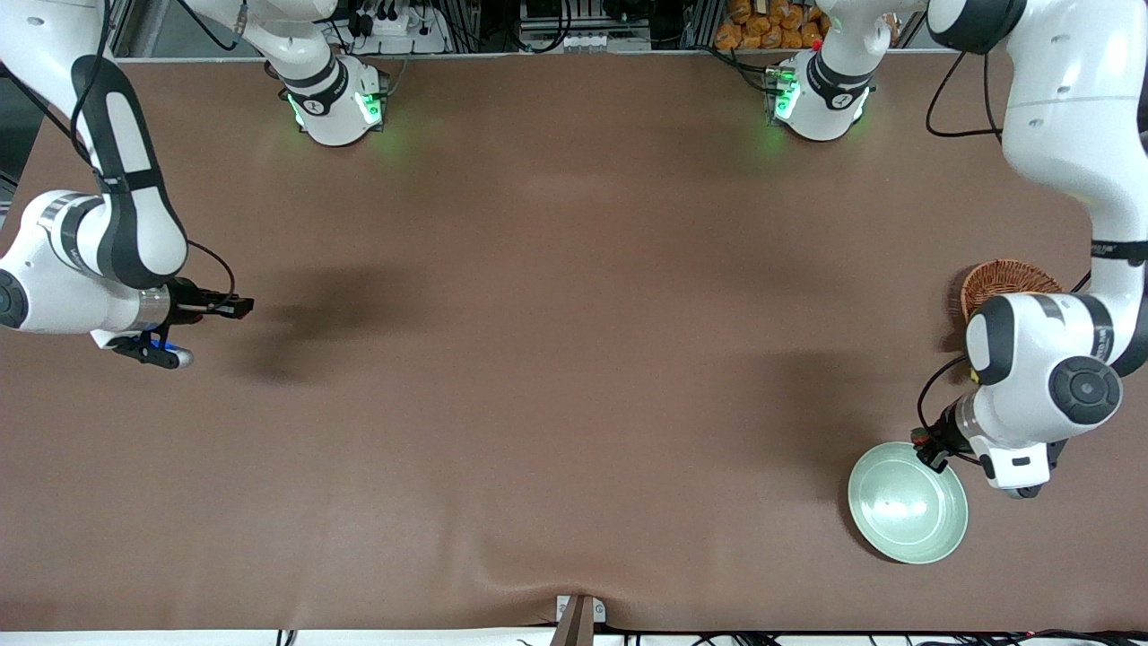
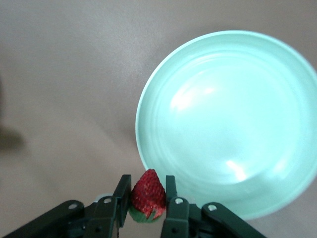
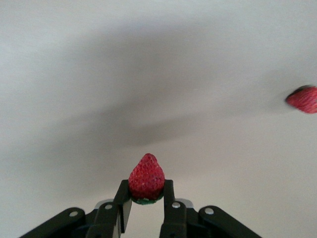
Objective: Collect all strawberries into plate
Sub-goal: 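Carry the strawberry with the left gripper over the green plate and release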
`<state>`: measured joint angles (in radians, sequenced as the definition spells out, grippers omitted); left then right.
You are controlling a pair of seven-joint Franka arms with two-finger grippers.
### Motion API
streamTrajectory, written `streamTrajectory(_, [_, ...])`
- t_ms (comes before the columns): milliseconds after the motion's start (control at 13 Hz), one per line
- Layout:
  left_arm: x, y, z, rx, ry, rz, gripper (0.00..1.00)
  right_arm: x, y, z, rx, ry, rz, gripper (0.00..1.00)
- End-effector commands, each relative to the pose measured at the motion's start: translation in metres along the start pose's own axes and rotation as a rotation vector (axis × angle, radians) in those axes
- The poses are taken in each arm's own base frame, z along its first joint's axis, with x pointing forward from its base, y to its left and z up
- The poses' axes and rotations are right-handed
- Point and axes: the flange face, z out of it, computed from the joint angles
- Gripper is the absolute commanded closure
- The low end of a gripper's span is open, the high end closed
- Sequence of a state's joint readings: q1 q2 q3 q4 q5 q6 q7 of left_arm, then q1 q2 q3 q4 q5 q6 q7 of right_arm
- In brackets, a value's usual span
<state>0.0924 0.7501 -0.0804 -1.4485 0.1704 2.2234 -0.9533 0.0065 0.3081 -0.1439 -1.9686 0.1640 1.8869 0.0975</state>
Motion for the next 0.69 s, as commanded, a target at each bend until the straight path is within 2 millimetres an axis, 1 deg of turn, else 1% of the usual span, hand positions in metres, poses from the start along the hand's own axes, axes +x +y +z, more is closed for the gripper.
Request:
streamTrajectory(0, [0.002,0.008,0.006,-0.033,0.033,0.059,1.0,-0.013,-0.081,-0.013,0.002,0.013,0.101,1.0])
streamTrajectory(77, [0.003,0.01,0.014,-0.06,0.048,0.058,1.0,-0.017,-0.107,-0.015,0.038,0.014,0.133,1.0])
streamTrajectory(153, [0.007,0.011,0.02,-0.09,0.067,0.053,1.0,-0.022,-0.129,-0.012,0.098,-0.003,0.15,1.0])
streamTrajectory(307, [0.012,0.013,0.03,-0.14,0.097,0.047,1.0,-0.028,-0.166,-0.009,0.215,-0.029,0.177,1.0])
streamTrajectory(384, [0.013,0.013,0.031,-0.156,0.107,0.045,0.84,-0.035,-0.19,-0.007,0.23,-0.014,0.213,1.0])
streamTrajectory(460, [0.014,0.013,0.029,-0.159,0.11,0.042,0.28,-0.043,-0.218,-0.003,0.231,0.016,0.258,1.0])
streamTrajectory(537, [0.015,0.014,0.024,-0.164,0.116,0.042,0.0,-0.047,-0.243,0.004,0.231,0.028,0.295,1.0])
streamTrajectory(614, [0.014,0.016,0.018,-0.17,0.121,0.037,0.0,-0.056,-0.276,0.009,0.255,0.027,0.331,1.0])
